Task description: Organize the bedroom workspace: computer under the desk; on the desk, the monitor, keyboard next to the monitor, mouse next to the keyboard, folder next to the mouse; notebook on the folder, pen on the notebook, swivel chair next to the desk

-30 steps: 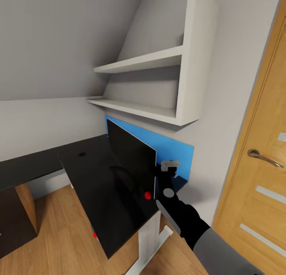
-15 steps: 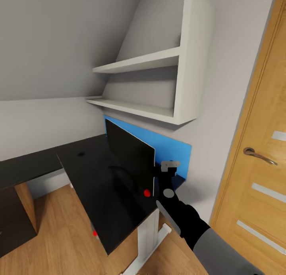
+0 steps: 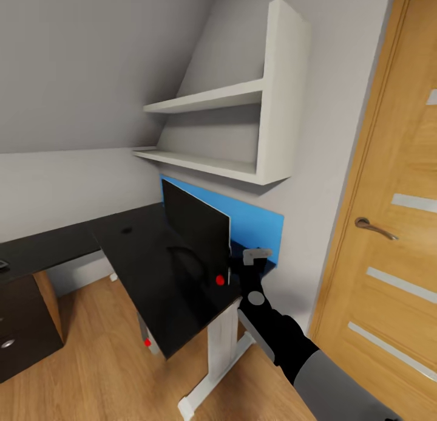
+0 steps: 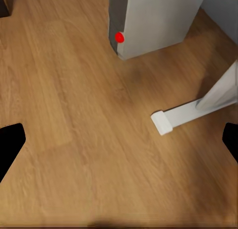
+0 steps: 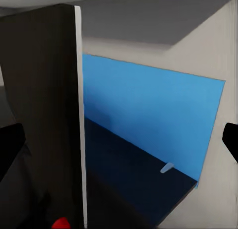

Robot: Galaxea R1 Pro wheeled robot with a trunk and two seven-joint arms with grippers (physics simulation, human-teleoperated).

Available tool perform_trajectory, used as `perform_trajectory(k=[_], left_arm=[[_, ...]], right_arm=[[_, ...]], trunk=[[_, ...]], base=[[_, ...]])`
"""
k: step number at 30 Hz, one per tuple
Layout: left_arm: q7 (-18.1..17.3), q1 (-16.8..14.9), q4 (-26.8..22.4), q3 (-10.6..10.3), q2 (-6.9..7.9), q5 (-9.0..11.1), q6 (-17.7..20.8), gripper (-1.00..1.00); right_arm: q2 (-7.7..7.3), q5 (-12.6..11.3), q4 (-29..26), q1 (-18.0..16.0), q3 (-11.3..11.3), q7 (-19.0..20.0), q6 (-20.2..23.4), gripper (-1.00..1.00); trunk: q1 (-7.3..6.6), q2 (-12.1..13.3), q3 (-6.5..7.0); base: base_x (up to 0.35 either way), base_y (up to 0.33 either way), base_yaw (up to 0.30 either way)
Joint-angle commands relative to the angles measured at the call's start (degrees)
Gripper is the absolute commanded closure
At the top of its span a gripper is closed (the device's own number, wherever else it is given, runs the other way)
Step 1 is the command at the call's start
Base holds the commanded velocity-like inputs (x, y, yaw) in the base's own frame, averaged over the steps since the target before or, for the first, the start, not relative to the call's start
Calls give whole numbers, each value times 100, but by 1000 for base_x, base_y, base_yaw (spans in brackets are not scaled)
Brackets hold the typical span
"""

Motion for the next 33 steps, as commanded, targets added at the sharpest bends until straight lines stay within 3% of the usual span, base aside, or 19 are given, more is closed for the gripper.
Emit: perform_trajectory(k=[1, 19, 33], left_arm=[[13, 3, -11, -5, 1, 14, -3, -100], [30, 3, -6, 4, 4, 30, -4, -100], [53, 3, -6, 12, 5, 40, -2, -100]], right_arm=[[-2, -48, 0, -8, 23, -31, -10, -100], [8, -70, 96, -8, 40, -14, -41, -100], [139, -112, 750, -8, 32, -179, -413, -100]], trunk=[[0, -7, -8], [0, -7, -8], [0, -7, -32]], base=[[-91, -171, 0], [-19, -50, 0], [0, -1, 84]])
